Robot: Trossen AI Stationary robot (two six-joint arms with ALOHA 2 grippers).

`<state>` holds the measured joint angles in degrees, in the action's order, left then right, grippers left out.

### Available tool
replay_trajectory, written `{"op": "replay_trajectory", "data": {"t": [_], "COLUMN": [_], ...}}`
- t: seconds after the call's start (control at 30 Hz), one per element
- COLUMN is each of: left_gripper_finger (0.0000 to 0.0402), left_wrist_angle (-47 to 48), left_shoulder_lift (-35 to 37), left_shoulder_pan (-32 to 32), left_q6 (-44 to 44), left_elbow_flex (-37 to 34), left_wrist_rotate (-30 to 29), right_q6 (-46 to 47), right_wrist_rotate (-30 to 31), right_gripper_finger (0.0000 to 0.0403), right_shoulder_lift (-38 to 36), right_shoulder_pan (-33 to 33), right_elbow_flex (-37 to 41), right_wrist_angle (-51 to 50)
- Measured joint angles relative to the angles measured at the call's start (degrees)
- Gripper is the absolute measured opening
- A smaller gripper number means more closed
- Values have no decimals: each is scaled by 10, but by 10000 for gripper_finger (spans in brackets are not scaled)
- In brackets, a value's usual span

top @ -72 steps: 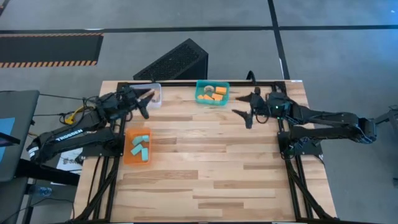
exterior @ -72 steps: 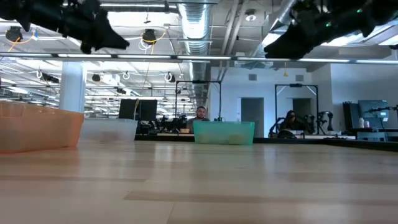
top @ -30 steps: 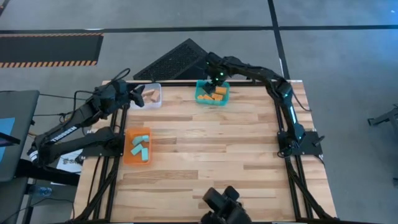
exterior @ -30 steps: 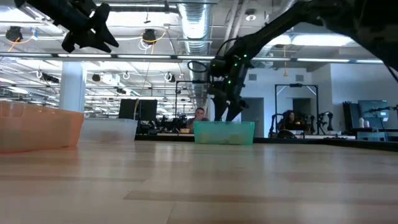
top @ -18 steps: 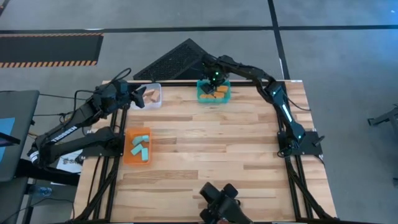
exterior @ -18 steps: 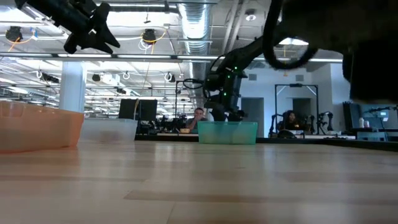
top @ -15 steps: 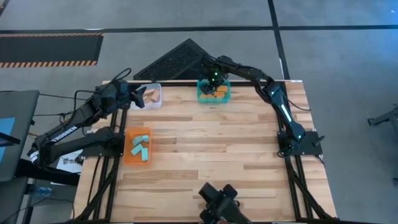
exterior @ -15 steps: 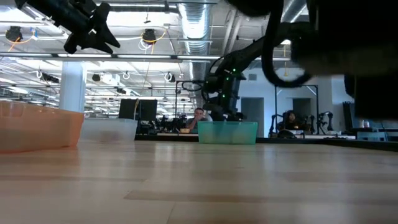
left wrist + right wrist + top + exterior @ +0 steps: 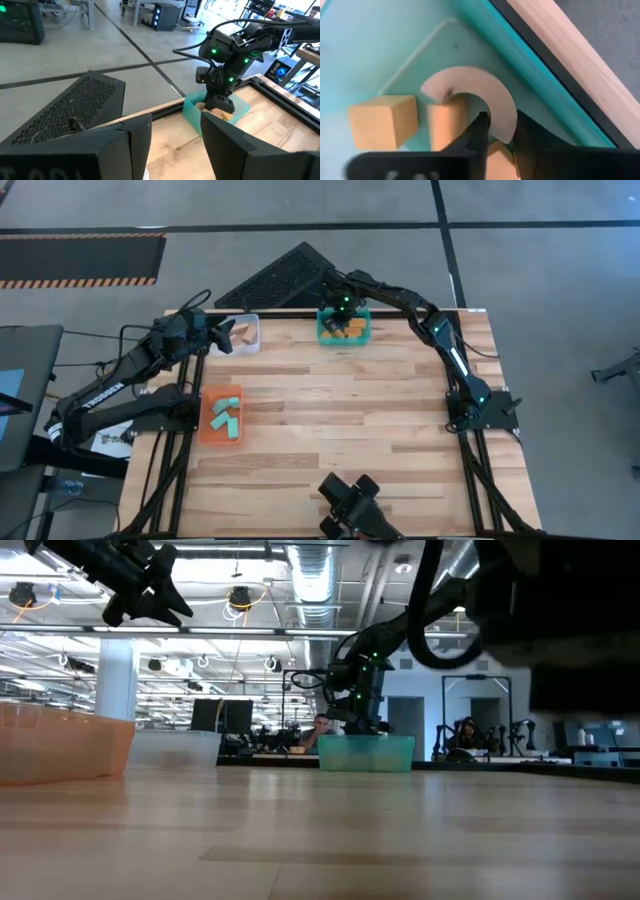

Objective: Sort & place blocks by color
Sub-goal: Put the light brown block into the transparent bin

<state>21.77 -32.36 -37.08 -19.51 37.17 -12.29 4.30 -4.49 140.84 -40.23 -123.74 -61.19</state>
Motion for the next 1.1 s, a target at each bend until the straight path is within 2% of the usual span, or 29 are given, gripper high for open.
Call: {"op": "replay_trajectory", "data": {"t": [0.13,0.4,0.5,0.6,0.67,0.73,0.8,0.93,1.1], "left_gripper_finger": [155,155,155,155,155,155,155,155,172], "left_wrist_angle": [7,7,8,12,26,30,10,-101,-192], "left_shoulder_lift": [0,0,0,-12,-29,-49,-76,-134,-167], "left_shoulder_pan": [0,0,0,-1,-10,-26,-43,-62,-89], "left_q6": [-1,-5,-29,-122,-269,-411,-470,-499,-504], "left_elbow_flex": [0,0,0,0,0,-1,-1,-1,-1], "left_wrist_rotate": [1,5,20,31,39,93,183,327,369], "right_q6": [-16,-26,-46,-75,-105,-137,-168,-207,-209], "right_wrist_rotate": [-2,-20,-47,-59,-59,-59,-59,-59,-30], "right_gripper_finger": [38,36,39,41,41,41,41,41,41], "right_shoulder_lift": [-9,-93,-135,-172,-186,-195,-201,-200,-197], "right_shoulder_pan": [0,6,13,33,52,74,97,140,171], "right_elbow_flex": [-6,-18,-17,-18,-18,-18,-18,-18,-18], "right_wrist_angle": [-8,-35,-27,9,47,88,136,211,227]}}
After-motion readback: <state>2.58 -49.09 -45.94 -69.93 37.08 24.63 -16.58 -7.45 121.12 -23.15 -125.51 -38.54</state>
